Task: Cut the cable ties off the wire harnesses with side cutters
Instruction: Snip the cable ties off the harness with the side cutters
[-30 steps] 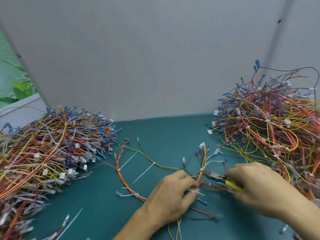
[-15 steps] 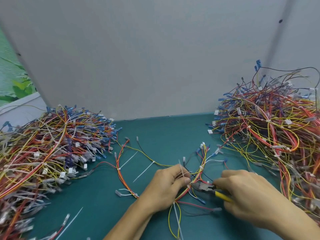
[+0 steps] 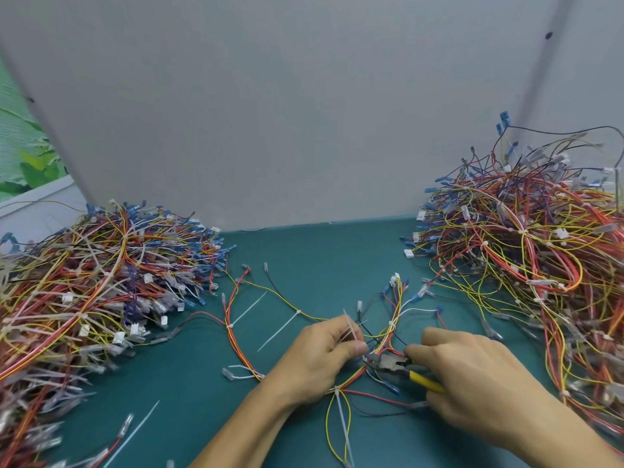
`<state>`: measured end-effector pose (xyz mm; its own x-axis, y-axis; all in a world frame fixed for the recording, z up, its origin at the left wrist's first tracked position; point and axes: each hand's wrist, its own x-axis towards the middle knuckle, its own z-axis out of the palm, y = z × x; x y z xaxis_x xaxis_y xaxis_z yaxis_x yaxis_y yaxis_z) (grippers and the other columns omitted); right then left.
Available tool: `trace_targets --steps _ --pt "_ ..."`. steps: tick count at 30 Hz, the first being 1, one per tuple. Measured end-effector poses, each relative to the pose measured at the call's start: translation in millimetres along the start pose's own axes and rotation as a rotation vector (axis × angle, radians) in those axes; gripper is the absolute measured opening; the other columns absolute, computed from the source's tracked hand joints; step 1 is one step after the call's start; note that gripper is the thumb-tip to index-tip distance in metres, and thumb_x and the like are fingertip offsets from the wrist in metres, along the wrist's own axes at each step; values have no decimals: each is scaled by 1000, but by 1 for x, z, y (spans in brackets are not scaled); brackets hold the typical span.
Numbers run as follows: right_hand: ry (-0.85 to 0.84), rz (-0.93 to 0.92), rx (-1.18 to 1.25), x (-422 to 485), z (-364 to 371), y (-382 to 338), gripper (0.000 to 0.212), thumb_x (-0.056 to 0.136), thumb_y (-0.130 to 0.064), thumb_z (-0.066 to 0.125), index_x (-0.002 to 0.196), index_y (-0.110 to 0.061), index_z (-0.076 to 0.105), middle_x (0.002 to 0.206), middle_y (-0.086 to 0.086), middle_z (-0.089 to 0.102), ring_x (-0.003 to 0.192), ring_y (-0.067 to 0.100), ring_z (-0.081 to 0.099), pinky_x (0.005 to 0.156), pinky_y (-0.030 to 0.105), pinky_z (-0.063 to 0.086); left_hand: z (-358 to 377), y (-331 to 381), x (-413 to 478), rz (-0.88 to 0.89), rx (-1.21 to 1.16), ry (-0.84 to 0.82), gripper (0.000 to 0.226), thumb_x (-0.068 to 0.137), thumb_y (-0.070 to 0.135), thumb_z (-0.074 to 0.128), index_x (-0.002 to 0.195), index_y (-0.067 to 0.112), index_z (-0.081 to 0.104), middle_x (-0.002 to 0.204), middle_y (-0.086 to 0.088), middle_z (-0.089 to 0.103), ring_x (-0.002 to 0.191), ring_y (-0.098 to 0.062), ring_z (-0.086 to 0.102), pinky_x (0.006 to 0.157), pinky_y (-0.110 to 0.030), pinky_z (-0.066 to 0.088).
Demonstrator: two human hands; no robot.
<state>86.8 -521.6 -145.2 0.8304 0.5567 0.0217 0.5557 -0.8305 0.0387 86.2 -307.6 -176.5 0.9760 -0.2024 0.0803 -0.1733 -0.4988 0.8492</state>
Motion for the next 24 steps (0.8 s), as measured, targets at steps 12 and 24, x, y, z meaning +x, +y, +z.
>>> trace_targets --steps 12,24 --pt "-28 -11 -57 3 2 1 15 88 -33 39 100 -26 43 102 -4 46 98 24 56 64 30 33 0 0 0 -2 25 3 20 91 15 61 75 26 56 54 19 49 54 1 39 56 -13 31" --pt "-61 -9 -115 3 4 1 12 87 -28 43 98 -25 46 93 -4 44 92 29 57 62 30 30 1 -2 -1 -10 7 17 27 99 26 48 74 28 58 46 20 45 45 4 39 46 -10 28"
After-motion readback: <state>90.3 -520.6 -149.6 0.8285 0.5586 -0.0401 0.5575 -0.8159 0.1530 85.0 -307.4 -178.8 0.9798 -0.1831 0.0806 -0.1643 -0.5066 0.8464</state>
